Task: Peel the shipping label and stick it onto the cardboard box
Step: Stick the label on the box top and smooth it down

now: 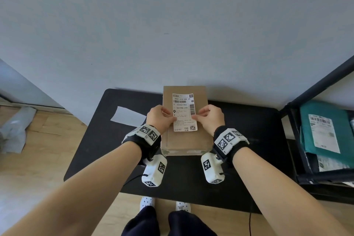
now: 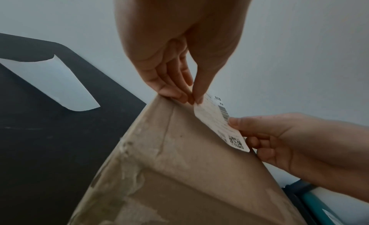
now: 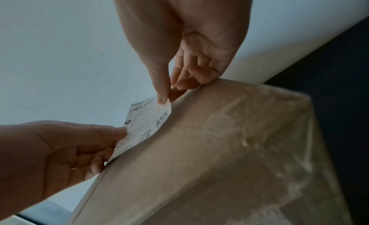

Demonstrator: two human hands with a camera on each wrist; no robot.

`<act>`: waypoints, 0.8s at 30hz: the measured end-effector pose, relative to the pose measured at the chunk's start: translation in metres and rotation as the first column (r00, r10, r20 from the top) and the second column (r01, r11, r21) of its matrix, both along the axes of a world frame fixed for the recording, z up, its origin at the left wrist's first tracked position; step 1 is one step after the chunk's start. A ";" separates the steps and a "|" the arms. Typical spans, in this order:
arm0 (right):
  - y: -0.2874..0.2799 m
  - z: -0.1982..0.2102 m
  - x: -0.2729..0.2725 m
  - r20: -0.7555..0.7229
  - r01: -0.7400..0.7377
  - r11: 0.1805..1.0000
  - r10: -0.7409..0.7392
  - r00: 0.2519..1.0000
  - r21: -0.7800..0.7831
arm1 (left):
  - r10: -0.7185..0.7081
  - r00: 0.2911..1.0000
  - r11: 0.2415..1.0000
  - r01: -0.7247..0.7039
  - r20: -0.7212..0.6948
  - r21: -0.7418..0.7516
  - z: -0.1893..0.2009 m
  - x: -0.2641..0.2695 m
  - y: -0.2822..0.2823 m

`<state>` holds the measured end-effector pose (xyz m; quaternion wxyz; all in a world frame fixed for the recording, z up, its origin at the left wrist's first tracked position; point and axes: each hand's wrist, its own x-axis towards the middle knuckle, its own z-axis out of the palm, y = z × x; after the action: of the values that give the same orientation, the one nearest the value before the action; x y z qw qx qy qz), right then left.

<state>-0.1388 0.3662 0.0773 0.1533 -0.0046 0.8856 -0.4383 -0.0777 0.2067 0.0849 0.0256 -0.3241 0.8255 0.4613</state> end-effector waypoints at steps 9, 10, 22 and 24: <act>-0.002 -0.003 -0.001 -0.011 -0.019 0.995 0.020 1.000 0.093 | -0.019 1.000 0.996 0.021 0.023 -0.087 -0.002 -0.004 0.004; -0.002 -0.002 0.000 -0.014 -0.023 0.995 0.024 1.000 0.098 | -0.026 0.999 0.995 0.028 0.030 -0.096 -0.003 -0.004 0.004; -0.005 0.001 0.000 -0.033 -0.061 0.986 0.067 0.997 0.157 | -0.066 0.996 0.981 0.075 0.056 -0.181 -0.004 -0.006 0.009; -0.006 0.002 -0.001 -0.039 -0.075 0.981 0.083 0.996 0.181 | -0.081 0.994 0.977 0.093 0.069 -0.193 -0.002 -0.007 0.009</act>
<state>-0.1394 0.3600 0.0788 0.1497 -0.0362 0.9239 -0.3503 -0.0851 0.2157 0.0828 0.0385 -0.3026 0.8792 0.3660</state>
